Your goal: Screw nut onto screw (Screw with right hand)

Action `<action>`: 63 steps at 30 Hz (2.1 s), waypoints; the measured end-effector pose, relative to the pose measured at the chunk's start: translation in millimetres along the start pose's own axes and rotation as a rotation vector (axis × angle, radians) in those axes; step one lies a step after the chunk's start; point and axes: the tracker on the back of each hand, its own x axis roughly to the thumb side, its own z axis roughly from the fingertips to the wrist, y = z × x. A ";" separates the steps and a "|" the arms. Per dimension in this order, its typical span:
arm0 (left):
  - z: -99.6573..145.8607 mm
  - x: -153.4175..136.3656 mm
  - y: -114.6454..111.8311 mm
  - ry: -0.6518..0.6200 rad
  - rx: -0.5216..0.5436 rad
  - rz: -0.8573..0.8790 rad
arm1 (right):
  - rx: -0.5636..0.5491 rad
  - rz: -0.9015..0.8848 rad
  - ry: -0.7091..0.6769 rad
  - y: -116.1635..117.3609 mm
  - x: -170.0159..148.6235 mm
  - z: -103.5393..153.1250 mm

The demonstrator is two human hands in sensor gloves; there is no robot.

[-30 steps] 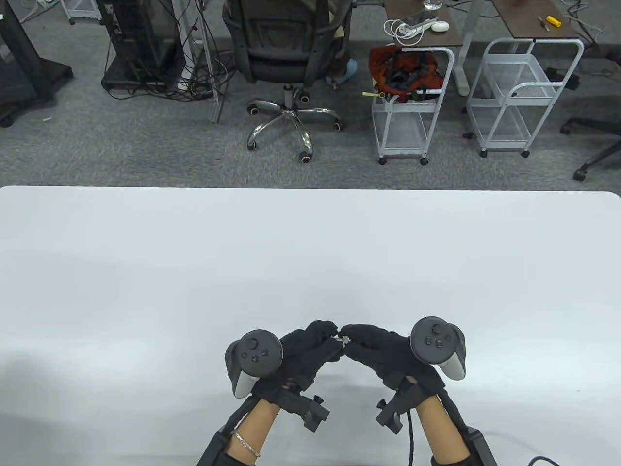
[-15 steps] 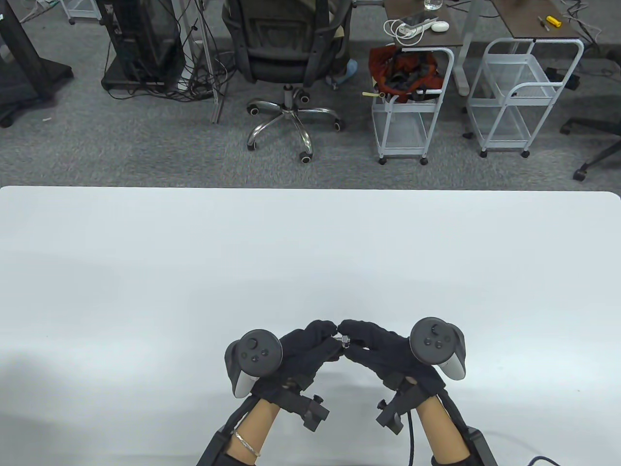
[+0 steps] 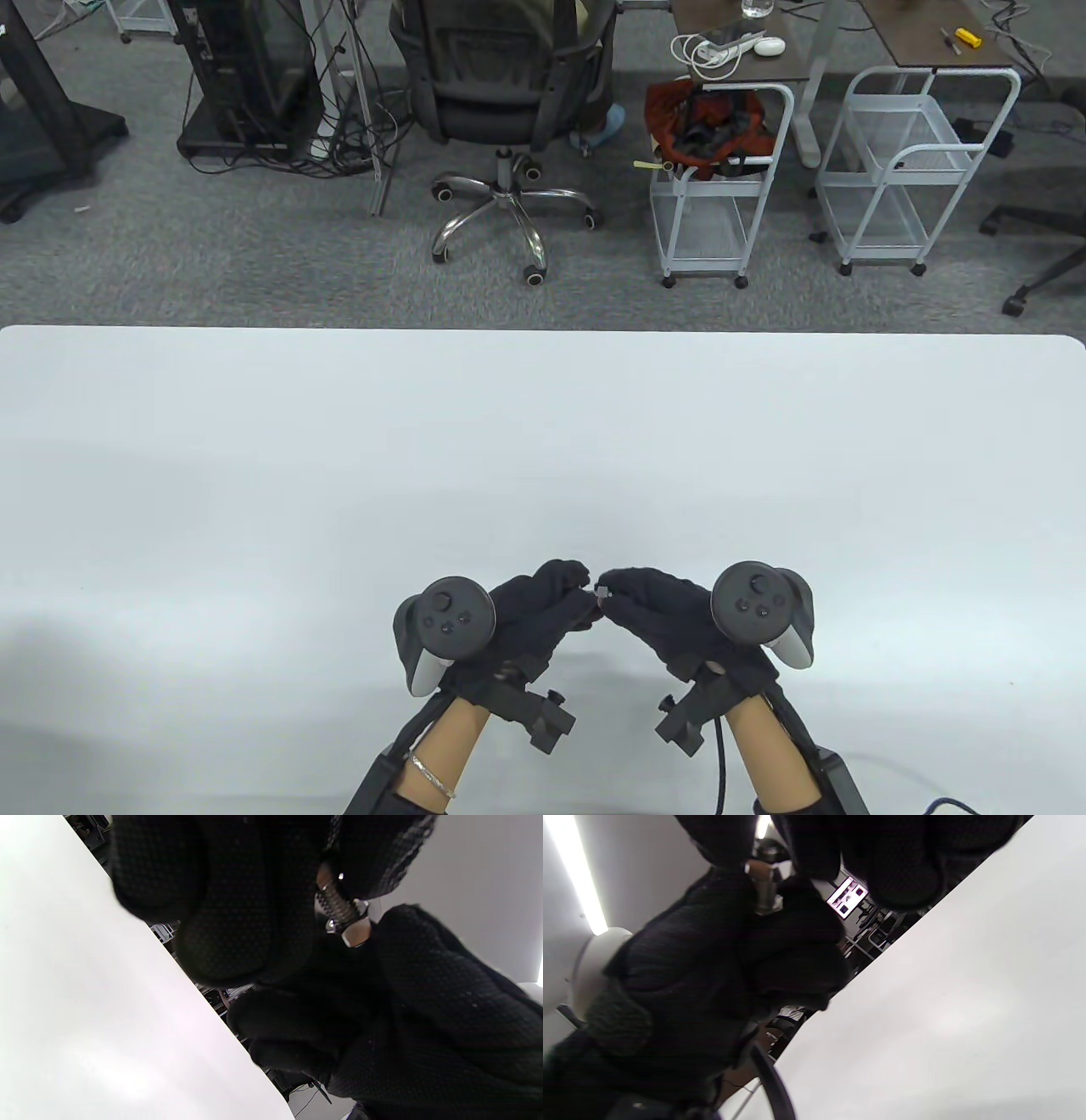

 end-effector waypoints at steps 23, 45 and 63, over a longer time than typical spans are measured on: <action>0.3 1.3 0.3 -0.009 0.004 -0.011 | -0.028 0.026 0.025 -0.5 0.7 1.4; 0.5 0.8 0.2 -0.013 0.005 -0.008 | 0.031 -0.018 0.009 1.0 2.0 -0.5; 0.4 -0.5 0.6 -0.007 0.010 0.002 | 0.049 -0.039 0.026 1.4 0.3 -1.0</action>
